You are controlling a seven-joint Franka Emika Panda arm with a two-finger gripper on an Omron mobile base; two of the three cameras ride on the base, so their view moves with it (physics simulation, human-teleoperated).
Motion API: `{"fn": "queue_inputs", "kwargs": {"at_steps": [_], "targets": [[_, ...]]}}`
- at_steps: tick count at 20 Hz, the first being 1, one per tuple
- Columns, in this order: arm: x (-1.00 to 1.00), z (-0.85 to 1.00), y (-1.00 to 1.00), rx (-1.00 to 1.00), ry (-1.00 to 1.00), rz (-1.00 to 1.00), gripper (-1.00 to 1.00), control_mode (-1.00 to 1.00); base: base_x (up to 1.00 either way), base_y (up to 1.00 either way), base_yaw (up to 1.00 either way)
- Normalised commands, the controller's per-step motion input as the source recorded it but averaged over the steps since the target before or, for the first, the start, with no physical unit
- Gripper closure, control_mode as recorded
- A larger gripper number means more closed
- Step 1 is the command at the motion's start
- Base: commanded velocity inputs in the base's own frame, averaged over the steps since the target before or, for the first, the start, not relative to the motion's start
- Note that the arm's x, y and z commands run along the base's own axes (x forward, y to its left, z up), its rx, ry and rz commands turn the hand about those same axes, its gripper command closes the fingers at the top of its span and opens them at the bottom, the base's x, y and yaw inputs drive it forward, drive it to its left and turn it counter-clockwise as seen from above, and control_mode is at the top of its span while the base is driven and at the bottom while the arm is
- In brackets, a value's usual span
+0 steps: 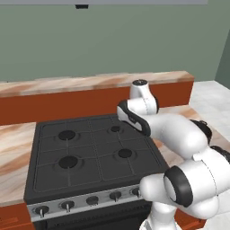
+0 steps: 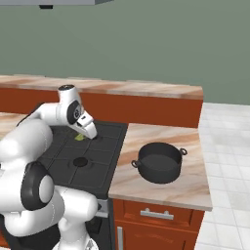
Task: Turn on the sink faucet. Then move the lemon wedge from the counter to the sink. Turn off the sink. Move the vegetable from the sink to the pot next to the stove. Finally move the pot to the front left burner.
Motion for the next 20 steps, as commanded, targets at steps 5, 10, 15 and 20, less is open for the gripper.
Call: {"fn": "queue_inputs", "kwargs": {"at_steps": [5,10,15,20], "targets": [[0.01,0.00,-0.53,0.00,-0.04,0.00,1.00,-1.00,0.00,0.00,0.00],[0.02,0.00,-0.49,0.00,-0.02,0.00,1.00,-1.00,0.00,0.00,0.00],[0.00,0.00,-0.61,0.00,-0.02,0.00,1.00,-1.00,0.00,0.00,0.00],[0.00,0.00,-0.68,0.00,0.00,-0.01,1.00,-1.00,0.00,0.00,0.00]]}}
